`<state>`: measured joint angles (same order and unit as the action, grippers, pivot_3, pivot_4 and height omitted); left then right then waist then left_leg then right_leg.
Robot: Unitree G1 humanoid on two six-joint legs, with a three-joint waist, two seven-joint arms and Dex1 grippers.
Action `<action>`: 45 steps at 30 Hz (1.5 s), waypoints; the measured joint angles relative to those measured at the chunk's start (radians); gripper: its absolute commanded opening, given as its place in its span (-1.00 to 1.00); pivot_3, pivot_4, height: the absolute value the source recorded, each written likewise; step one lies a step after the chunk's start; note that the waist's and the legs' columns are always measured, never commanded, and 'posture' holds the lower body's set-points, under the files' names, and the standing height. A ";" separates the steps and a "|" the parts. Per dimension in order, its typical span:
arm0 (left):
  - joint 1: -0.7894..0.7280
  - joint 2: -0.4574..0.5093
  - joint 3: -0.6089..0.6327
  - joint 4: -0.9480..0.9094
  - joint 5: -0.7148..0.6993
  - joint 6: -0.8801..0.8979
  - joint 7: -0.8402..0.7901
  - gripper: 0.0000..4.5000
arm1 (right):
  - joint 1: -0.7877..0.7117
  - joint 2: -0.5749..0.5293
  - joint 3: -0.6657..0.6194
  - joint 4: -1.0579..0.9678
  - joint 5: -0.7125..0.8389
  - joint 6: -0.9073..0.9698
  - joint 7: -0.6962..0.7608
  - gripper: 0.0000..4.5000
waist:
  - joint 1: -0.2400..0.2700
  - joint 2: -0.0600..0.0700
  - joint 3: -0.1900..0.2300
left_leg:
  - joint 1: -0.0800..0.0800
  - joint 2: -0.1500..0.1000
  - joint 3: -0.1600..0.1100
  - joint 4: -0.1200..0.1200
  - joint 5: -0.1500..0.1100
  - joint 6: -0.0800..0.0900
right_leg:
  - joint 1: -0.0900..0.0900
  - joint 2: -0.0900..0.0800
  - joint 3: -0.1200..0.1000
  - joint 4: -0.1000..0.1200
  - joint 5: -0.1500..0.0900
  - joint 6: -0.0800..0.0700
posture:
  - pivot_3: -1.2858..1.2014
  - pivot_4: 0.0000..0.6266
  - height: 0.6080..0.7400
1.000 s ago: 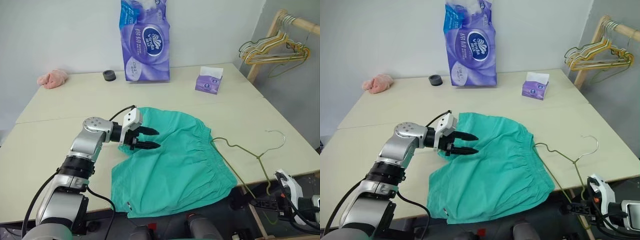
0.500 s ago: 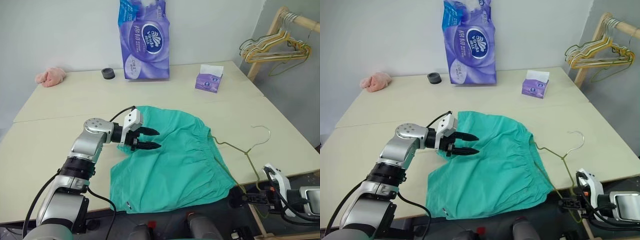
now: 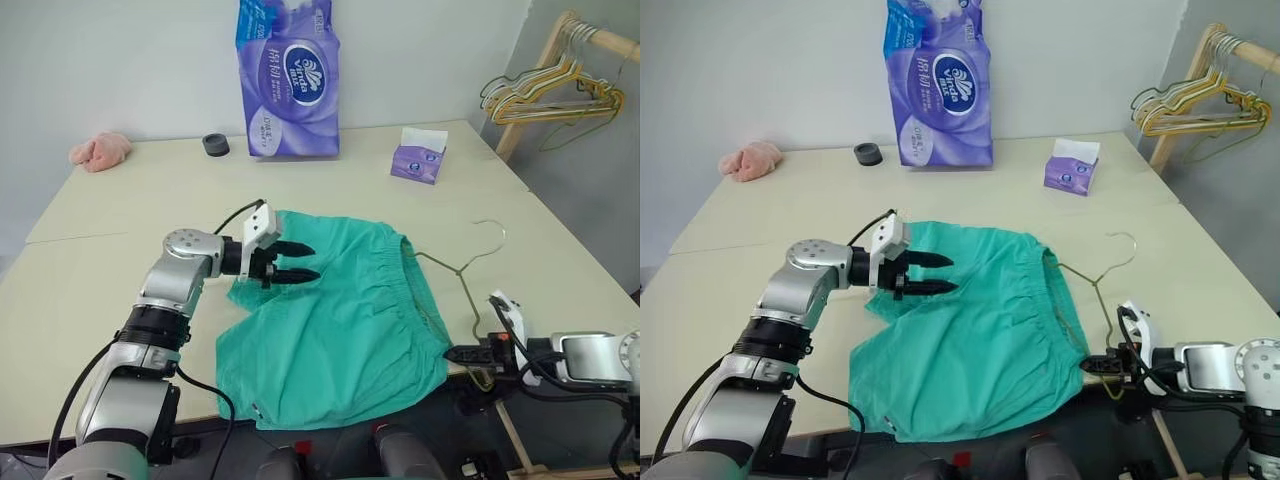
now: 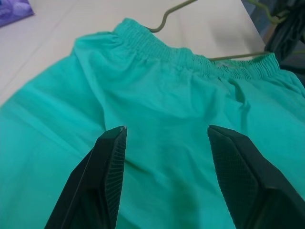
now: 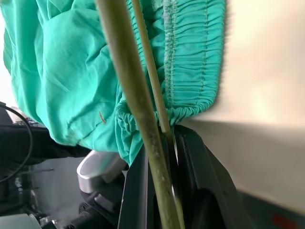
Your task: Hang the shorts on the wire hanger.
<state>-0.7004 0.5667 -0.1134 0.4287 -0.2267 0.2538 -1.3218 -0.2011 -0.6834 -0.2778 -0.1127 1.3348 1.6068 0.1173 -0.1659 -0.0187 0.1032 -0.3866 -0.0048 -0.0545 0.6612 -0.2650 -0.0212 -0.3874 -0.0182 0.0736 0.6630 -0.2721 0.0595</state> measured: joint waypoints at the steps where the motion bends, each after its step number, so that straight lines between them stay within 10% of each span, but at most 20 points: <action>1: -0.006 0.000 0.003 0.007 -0.001 0.000 0.004 0.26 | -0.009 0.007 0.008 0.003 0.001 0.000 -0.006 -1.00 | 0.000 0.000 0.000 | 0.000 0.000 0.000 0.000 0.000 0.000 | 0.000 0.000 0.000 0.000 0.000 0.000 | -0.14 -0.72 1.00; 28: -0.066 -0.013 0.060 0.109 -0.016 0.000 0.079 0.26 | -0.285 -0.009 0.248 0.040 -0.402 -0.179 0.216 -1.00 | -0.003 0.002 0.001 | -0.003 -0.001 -0.004 0.001 0.000 0.000 | -0.002 -0.002 -0.001 0.000 0.001 0.002 | -0.14 -0.75 1.00; 35: -0.249 -0.013 0.140 0.285 -0.029 -0.003 0.150 1.00 | -0.344 -0.058 0.351 -0.070 -0.524 -0.291 0.325 -1.00 | -0.003 0.002 0.002 | -0.005 -0.001 -0.006 0.001 0.000 0.000 | -0.003 -0.001 -0.003 0.000 0.001 0.002 | -0.14 -0.76 1.00; 45: -0.401 0.060 0.061 0.470 0.053 -0.150 -0.121 1.00 | -0.368 -0.121 0.565 -0.176 -0.748 -0.480 0.459 -1.00 | -0.013 0.002 0.002 | -0.009 -0.002 -0.010 0.001 0.000 0.000 | -0.008 -0.002 -0.004 0.002 0.004 -0.003 | -0.13 -0.79 1.00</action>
<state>-1.1019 0.6264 -0.0522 0.8992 -0.1734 0.1035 -1.4426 -0.5689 -0.8047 0.2872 -0.2890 0.5864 1.1266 0.5762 -0.1791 -0.0163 0.1050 -0.3953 -0.0065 -0.0643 0.6619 -0.2650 -0.0211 -0.3956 -0.0202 0.0697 0.6648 -0.2683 0.0564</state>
